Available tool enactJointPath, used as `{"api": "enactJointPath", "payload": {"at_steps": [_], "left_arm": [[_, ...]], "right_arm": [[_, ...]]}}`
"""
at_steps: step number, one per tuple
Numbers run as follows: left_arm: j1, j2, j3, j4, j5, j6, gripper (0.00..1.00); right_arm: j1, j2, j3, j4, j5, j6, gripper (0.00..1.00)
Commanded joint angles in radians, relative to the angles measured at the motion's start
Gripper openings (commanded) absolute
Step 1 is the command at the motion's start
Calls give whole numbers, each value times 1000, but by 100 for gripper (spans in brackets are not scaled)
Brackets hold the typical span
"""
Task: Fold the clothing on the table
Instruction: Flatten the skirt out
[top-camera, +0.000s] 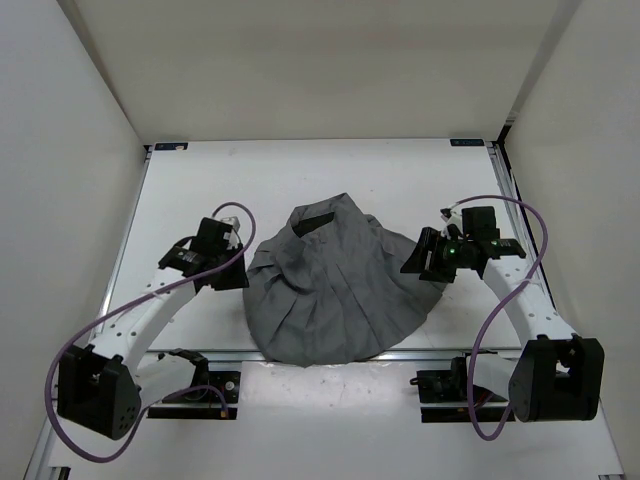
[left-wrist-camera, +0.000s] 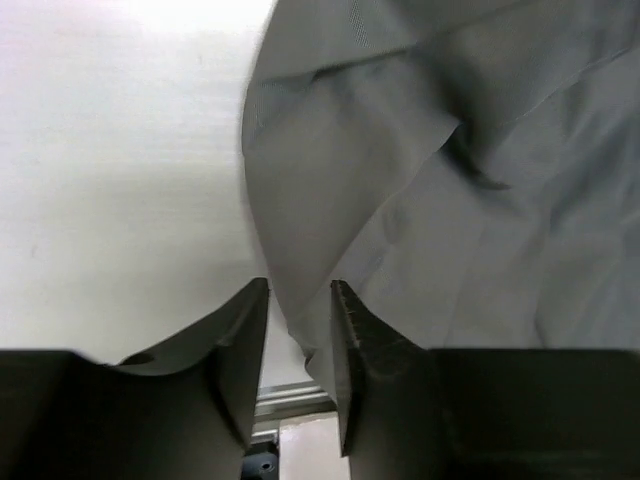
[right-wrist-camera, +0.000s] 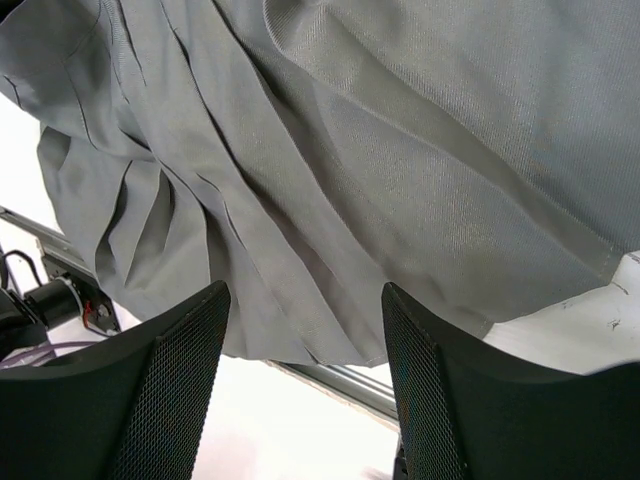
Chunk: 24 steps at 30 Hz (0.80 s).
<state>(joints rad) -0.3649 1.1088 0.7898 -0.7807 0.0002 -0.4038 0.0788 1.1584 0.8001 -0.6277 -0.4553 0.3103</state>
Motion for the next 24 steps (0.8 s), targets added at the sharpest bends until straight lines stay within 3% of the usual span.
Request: {"api": "enactJointPath", "payload": {"at_steps": [1, 3, 5, 9, 14, 20, 24], "left_arm": [[60, -63, 22, 50, 110, 29, 43], [47, -40, 66, 64, 107, 39, 45], [38, 17, 129, 98, 86, 48, 55], [23, 190, 256, 199, 127, 42, 62], [-14, 379, 443, 294, 146, -4, 64], [-78, 583, 584, 291, 124, -17, 63], [-133, 663, 640, 165, 54, 46, 60]], "right_arm": [[10, -3, 14, 23, -6, -11, 67], [27, 9, 19, 28, -3, -10, 68], [39, 18, 28, 34, -9, -1, 67], [61, 35, 24, 40, -11, 0, 67], [65, 2, 5, 45, -22, 4, 67], [27, -32, -30, 34, -25, 1, 68], [1, -68, -47, 13, -26, -4, 67]]}}
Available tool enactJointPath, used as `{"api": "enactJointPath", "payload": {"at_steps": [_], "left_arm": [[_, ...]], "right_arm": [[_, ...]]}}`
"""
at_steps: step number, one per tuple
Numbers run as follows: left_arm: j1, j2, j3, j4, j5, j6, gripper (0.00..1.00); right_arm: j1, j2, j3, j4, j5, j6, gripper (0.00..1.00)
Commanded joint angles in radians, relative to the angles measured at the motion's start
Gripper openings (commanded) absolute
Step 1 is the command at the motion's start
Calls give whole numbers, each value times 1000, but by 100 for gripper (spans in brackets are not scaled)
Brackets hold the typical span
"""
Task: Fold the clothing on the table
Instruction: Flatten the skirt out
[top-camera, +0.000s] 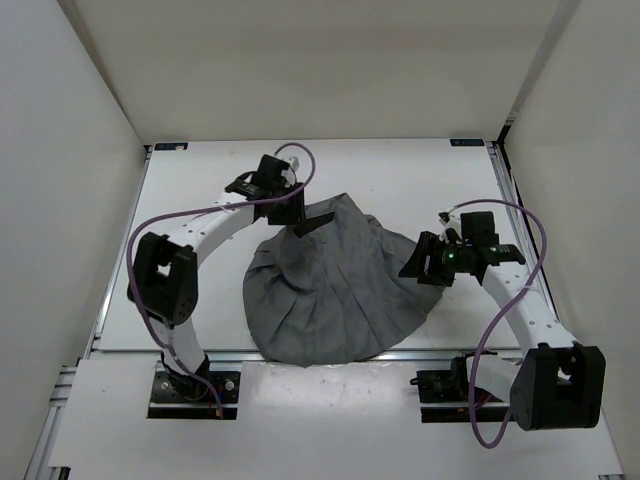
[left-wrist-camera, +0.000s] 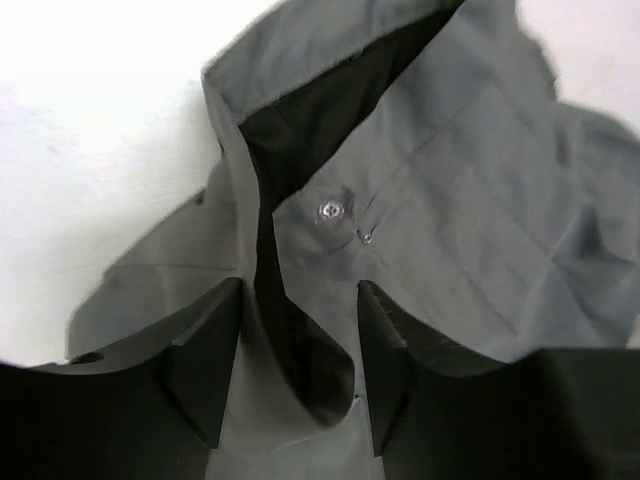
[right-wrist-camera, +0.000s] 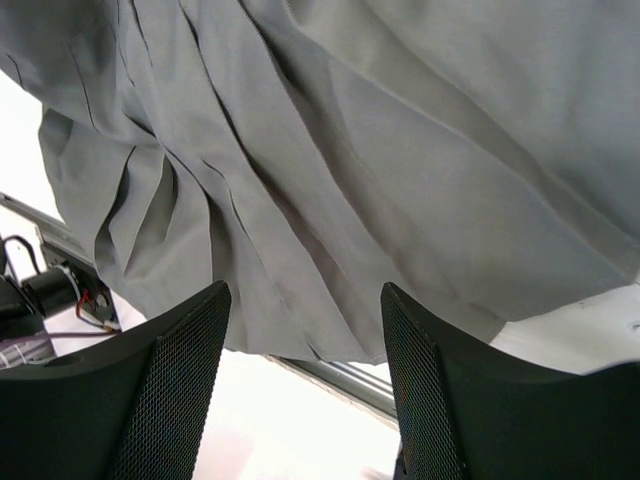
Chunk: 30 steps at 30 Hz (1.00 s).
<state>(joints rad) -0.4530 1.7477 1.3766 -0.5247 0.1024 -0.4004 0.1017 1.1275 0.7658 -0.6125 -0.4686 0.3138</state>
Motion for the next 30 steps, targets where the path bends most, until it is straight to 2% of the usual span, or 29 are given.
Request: {"api": "enactJointPath", "payload": {"at_steps": [1, 3, 4, 5, 6, 10, 12, 14, 17, 20, 27, 30], "left_arm": [[-67, 45, 73, -144, -93, 66, 55], [-93, 73, 108, -216, -176, 92, 49], [-105, 85, 113, -244, -229, 103, 33], [-122, 99, 121, -248, -260, 116, 24], [-127, 107, 127, -262, -266, 126, 0], [-125, 191, 306, -287, -170, 140, 0], [-142, 248, 568, -329, -109, 144, 0], [-170, 288, 761, -367, -38, 137, 0], [-176, 100, 607, -213, 42, 60, 0], [-162, -72, 417, -112, -28, 46, 0], [-124, -264, 14, -153, -187, 29, 0], [-113, -321, -161, -132, -178, -6, 0]], "right_arm": [[-37, -41, -19, 5, -13, -15, 67], [-51, -57, -22, 7, -22, -18, 67], [-57, -58, -34, 2, -22, -12, 68], [-59, -57, -30, 6, -18, -16, 68], [-62, -64, -31, 13, -24, -15, 67], [-51, -66, -48, 34, -36, 11, 67], [-43, -69, -52, 49, -38, 19, 67], [-34, -61, -54, 50, -35, 18, 67], [-23, -52, -52, 42, -31, 27, 67], [-28, -46, -42, 45, -33, 12, 67], [18, 31, 44, 49, -35, 16, 64], [61, 67, 79, 63, -35, 34, 64]]}}
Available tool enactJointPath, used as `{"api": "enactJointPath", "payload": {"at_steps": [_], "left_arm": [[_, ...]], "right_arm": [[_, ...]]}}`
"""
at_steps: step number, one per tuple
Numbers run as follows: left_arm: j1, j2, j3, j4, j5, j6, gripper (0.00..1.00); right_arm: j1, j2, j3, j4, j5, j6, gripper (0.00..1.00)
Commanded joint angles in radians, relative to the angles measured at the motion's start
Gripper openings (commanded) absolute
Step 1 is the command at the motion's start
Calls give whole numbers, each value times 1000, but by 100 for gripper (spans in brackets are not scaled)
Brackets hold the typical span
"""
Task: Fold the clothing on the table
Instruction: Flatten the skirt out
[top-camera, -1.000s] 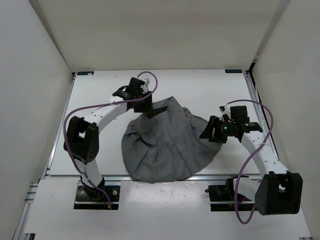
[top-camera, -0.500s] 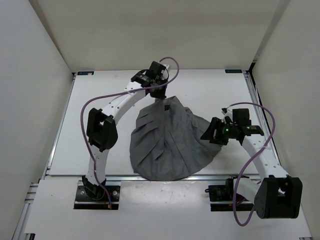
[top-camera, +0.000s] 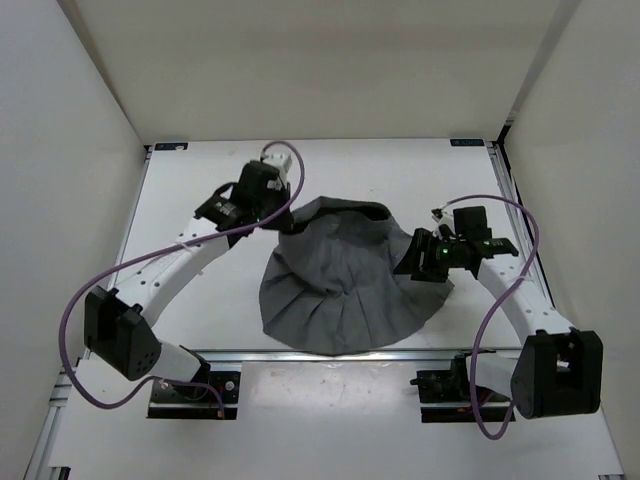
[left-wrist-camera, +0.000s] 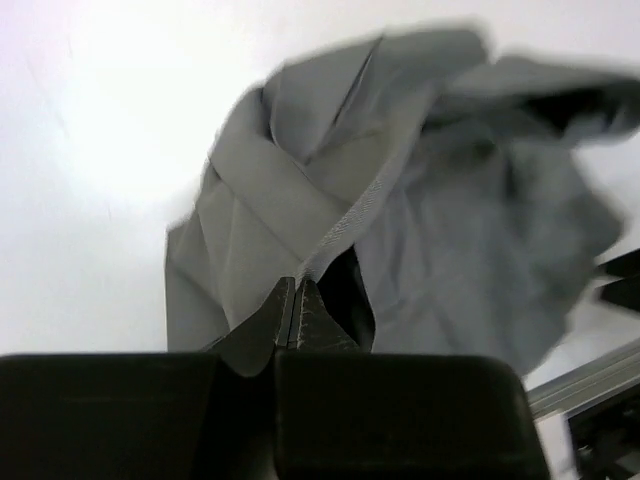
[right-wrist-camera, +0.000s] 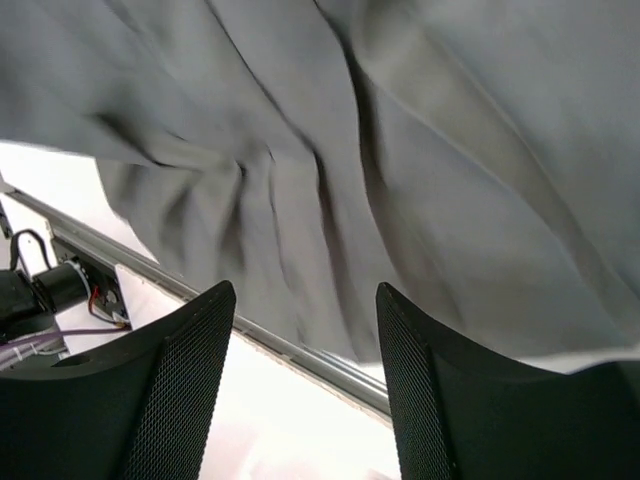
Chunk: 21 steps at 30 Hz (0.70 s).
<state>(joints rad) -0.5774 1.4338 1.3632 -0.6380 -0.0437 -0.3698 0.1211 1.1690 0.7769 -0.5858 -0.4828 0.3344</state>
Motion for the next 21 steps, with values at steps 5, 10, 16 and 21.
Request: {"api": "enactJointPath", "payload": {"at_steps": [5, 10, 16, 21], "left_arm": [[27, -56, -312, 27, -24, -64, 0], [157, 20, -326, 18, -53, -46, 0], [247, 54, -314, 60, -45, -23, 0], [255, 100, -293, 66, -27, -8, 0]], "right_arm": [[118, 113, 130, 82, -23, 9, 65], [267, 265, 272, 98, -13, -35, 66], [461, 570, 606, 3, 137, -217, 68], [499, 722, 795, -29, 191, -325, 68]]}}
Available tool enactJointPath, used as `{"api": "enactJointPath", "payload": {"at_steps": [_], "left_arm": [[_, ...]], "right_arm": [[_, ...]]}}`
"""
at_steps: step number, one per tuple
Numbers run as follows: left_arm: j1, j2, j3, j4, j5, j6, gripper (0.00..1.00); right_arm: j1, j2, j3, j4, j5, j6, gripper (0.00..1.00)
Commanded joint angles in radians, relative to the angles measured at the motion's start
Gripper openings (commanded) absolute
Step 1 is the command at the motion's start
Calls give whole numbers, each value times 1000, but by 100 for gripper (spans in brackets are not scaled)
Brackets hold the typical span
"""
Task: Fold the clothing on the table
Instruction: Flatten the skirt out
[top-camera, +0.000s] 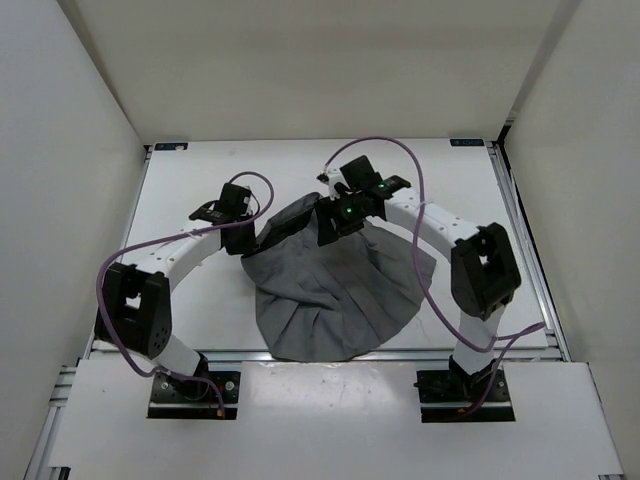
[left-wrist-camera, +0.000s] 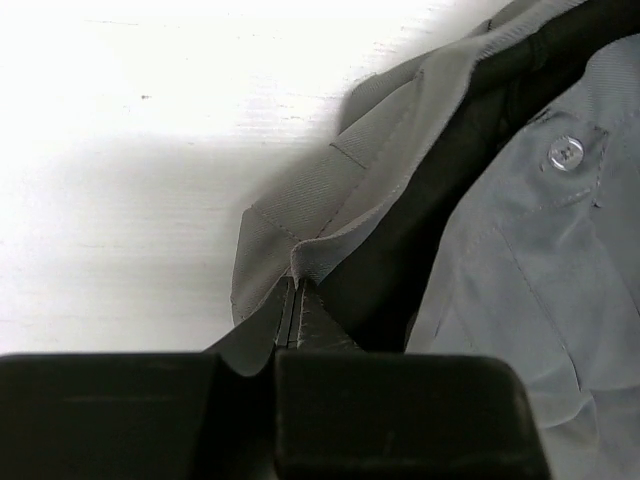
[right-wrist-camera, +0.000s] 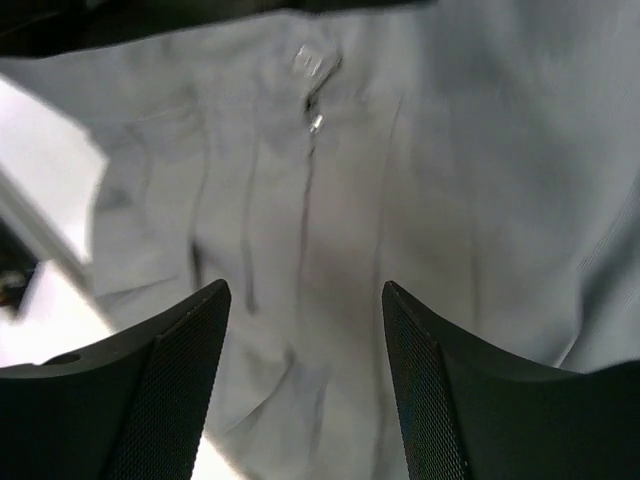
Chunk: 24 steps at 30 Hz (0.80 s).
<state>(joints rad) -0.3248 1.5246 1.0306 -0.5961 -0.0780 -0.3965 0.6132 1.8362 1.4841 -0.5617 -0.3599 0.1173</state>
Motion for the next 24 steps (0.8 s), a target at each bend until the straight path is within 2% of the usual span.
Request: {"api": "enactJointPath", "payload": {"at_steps": [1, 8, 12, 21, 24], "left_arm": [[0, 20, 48, 24, -5, 21, 0], [21, 81, 66, 5, -22, 31, 0], [30, 97, 77, -14, -17, 27, 0], [27, 83, 54, -34, -39, 22, 0], [32, 74, 42, -31, -42, 22, 0]], "right_arm": [[20, 93, 116, -56, 67, -146, 68], [88, 230, 245, -75, 121, -246, 65], [102, 291, 313, -70, 99, -246, 63], [117, 412, 429, -72, 73, -234, 63], [119, 446, 462, -78, 59, -222, 60]]}}
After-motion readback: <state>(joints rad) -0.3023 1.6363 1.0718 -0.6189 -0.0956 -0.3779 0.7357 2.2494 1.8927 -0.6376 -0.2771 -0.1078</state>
